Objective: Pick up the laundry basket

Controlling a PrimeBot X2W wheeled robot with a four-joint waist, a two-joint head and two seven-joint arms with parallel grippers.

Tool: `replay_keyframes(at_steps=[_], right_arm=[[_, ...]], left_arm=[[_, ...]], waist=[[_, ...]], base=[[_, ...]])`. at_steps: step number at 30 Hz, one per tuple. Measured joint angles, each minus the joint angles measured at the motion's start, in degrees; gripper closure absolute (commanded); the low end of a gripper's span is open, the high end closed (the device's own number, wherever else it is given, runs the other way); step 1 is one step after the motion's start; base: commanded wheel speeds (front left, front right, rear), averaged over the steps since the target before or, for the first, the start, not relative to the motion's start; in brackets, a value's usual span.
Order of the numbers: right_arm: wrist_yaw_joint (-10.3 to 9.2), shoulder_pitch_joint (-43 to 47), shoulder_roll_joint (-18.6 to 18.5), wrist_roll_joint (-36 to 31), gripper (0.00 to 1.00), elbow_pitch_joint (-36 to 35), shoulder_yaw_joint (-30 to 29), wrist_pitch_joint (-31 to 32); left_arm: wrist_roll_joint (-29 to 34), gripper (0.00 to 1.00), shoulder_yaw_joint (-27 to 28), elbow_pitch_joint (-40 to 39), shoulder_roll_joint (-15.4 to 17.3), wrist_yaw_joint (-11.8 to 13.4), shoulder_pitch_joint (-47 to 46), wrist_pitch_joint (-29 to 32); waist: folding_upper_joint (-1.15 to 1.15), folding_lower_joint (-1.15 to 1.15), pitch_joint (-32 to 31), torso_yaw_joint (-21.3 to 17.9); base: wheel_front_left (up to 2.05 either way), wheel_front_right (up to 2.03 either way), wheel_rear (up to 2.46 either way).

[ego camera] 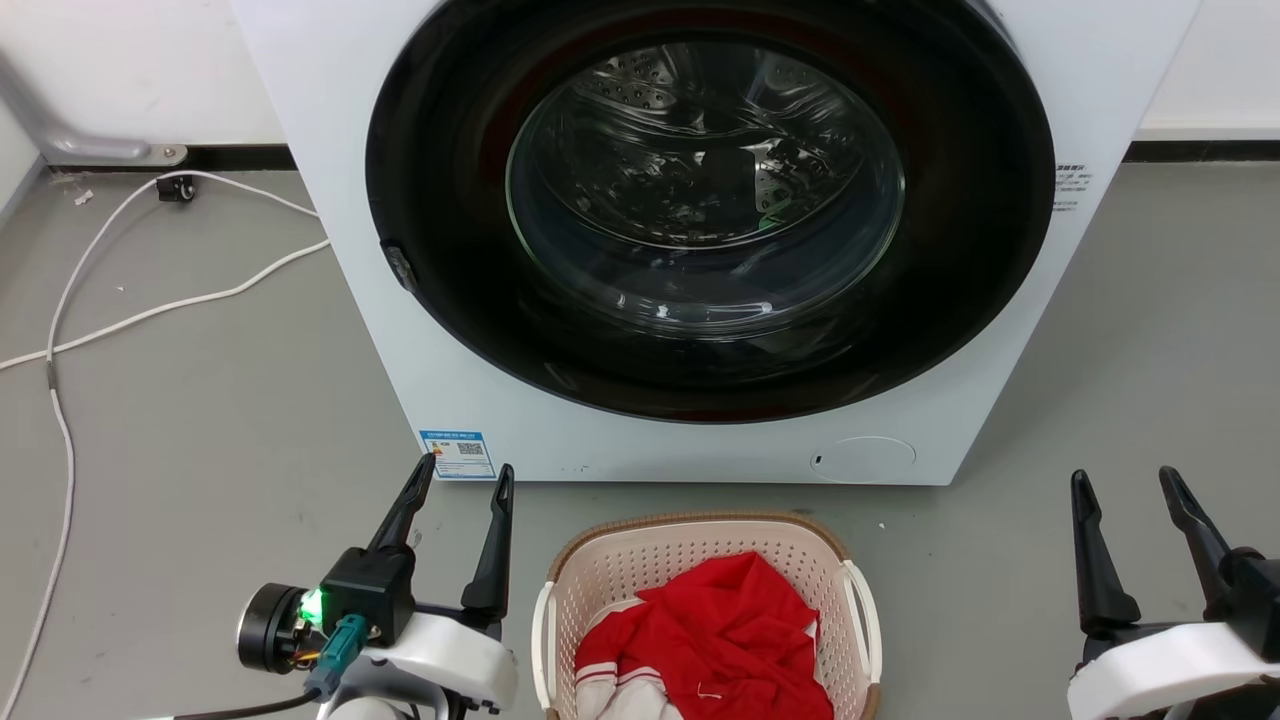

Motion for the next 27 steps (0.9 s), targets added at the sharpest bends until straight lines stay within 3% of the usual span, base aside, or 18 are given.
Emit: replay_keyframes(at_steps=[27], right_arm=[[0.00, -0.4, 0.0, 1.0, 0.00, 5.5, -0.3, -2.2]], left_arm=[[-0.3, 0.00, 1.1, 2.5, -0.6, 0.3, 0.7, -0.2]], waist=[[0.00, 0.00, -1.3, 0.3]], base=[[0.00, 0.00, 0.00]])
